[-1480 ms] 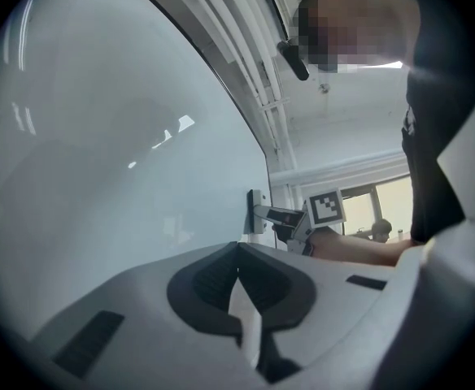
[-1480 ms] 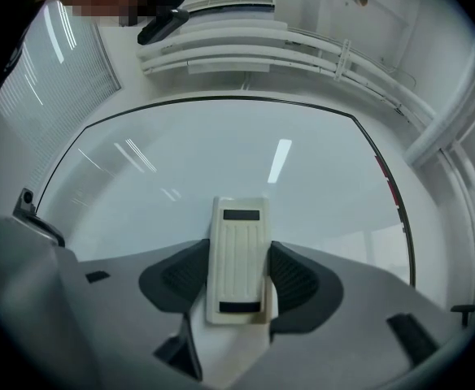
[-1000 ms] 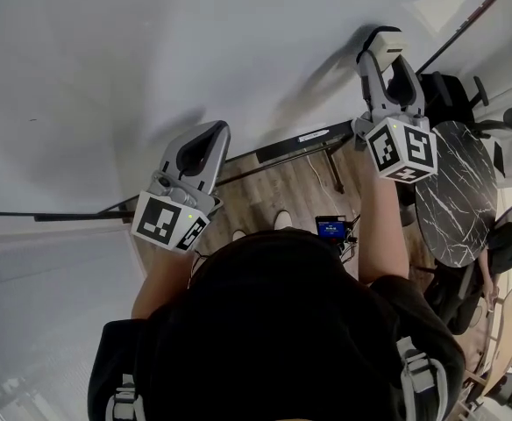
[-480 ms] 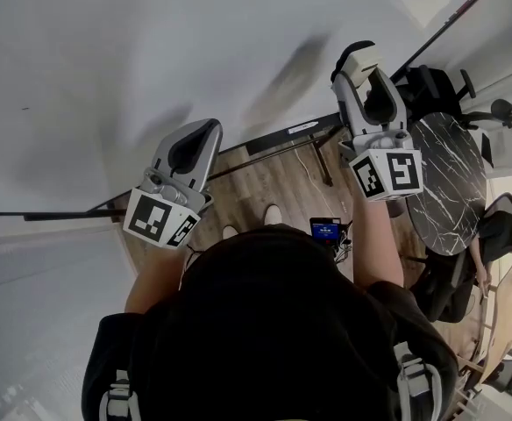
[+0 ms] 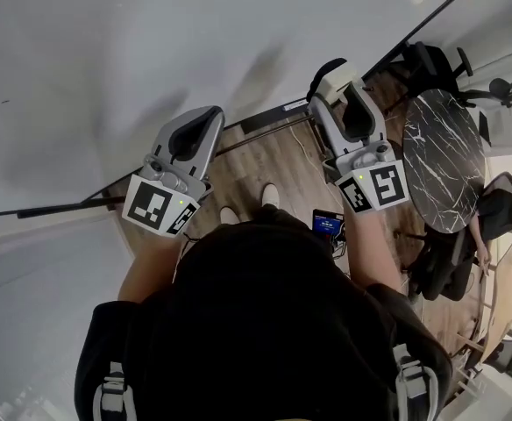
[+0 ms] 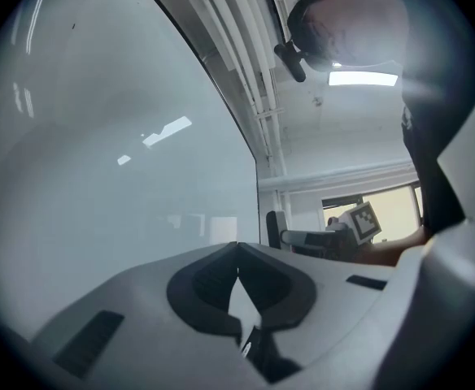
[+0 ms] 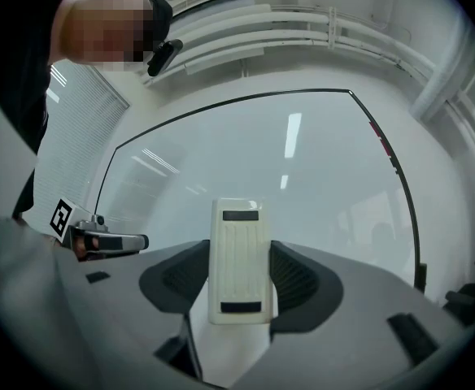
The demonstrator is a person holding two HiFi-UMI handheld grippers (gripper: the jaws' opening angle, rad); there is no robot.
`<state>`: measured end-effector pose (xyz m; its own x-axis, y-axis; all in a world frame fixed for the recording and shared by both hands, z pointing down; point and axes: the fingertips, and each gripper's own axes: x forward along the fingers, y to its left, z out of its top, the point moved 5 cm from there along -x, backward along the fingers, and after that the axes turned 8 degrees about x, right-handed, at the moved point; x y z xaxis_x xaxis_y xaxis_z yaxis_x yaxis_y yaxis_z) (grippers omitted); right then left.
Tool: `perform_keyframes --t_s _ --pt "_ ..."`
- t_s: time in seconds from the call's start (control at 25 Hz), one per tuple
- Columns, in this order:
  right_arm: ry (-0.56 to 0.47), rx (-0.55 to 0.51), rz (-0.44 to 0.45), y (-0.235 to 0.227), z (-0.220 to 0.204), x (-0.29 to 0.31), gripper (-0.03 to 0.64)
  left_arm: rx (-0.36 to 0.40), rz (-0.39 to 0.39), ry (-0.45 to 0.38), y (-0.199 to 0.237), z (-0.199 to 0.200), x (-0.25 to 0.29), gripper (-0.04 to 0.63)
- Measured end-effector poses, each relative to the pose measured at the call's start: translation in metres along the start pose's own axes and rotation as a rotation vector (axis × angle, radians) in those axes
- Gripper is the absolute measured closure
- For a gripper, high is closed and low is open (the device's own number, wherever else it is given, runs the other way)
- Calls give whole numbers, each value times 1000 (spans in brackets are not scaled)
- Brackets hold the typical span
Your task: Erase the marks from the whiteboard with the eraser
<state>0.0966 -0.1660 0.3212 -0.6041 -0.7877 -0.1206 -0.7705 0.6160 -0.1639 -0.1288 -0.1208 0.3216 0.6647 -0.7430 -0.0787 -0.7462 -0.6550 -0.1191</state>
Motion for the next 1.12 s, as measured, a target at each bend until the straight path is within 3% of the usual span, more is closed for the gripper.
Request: perform_keyframes --t_s 0.28,0.52,0.76,1.12 --pt "42 -2 98 32 -31 -10 383 29 -46 28 -19 -18 -2 591" --pt "12 0 178 59 -37 -6 385 35 -75 51 -20 -27 -5 591" --pt "27 -43 201 54 -43 -6 385 12 -90 51 -21 -30 4 591" --pt "44 -23 206 49 -53 -1 385 12 -90 65 -20 -35 13 591"
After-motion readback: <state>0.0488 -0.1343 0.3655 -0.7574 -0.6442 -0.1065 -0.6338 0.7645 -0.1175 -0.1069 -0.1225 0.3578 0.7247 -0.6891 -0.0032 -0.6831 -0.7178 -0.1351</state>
